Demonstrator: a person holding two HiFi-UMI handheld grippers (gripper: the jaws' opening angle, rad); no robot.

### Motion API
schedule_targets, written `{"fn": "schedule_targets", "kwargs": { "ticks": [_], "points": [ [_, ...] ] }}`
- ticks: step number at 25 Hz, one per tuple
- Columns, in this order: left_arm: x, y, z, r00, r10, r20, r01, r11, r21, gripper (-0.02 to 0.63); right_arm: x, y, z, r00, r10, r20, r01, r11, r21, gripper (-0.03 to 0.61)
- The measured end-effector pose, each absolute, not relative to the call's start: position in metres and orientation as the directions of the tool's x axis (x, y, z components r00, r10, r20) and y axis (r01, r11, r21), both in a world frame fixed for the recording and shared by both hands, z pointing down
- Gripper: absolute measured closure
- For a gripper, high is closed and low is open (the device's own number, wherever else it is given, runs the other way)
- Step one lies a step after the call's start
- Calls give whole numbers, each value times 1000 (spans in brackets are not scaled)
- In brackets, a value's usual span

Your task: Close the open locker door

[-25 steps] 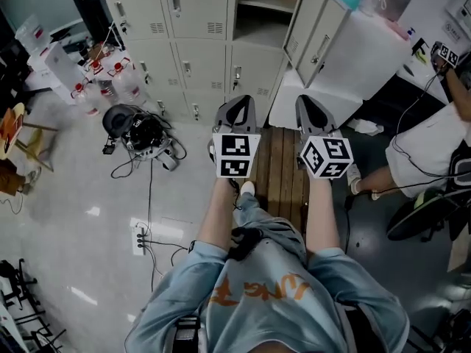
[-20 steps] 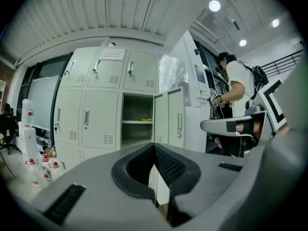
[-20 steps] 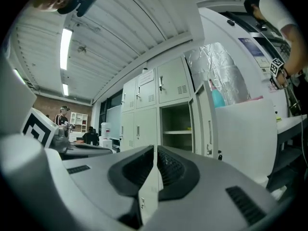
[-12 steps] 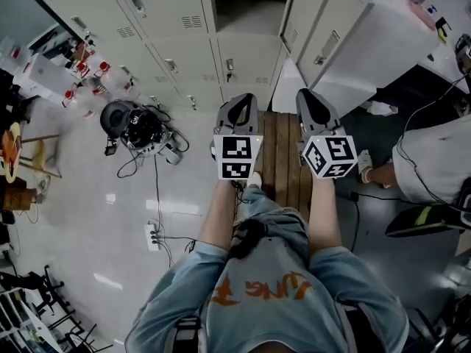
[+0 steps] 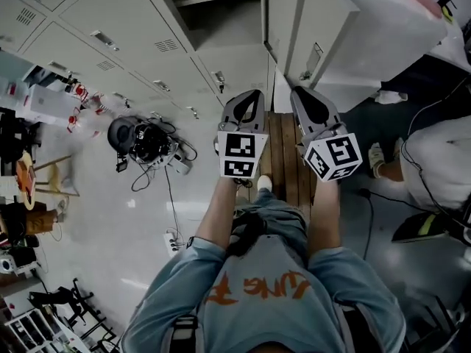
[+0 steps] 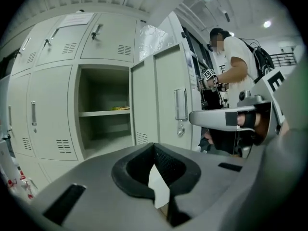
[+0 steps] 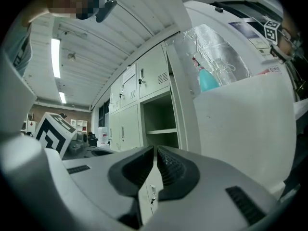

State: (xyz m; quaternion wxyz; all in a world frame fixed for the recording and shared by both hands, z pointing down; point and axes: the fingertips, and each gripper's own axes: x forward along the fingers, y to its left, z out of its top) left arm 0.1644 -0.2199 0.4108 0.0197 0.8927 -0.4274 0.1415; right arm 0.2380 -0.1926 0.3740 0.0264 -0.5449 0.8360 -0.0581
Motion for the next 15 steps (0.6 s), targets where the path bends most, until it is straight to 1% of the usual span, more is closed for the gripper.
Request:
{"fn": "schedule_targets", "kwargs": {
  "ticks": [5,11,15],
  "points": [
    [183,-225,419,619,-734,279,-746,-661,-84,592,258,-195,372,-377,-926,-10,-918,375,-130,538],
    [199,-231,421,651,-711,265,-722,-688,-73,592,276,-187,361,-331,-943,-37,-940,333,-74,537],
    [207,-233,420,669,-698,256,-711,-701,-54,592,291,-188,355,-287,-957,-32,-956,288,-47,537]
  ]
}}
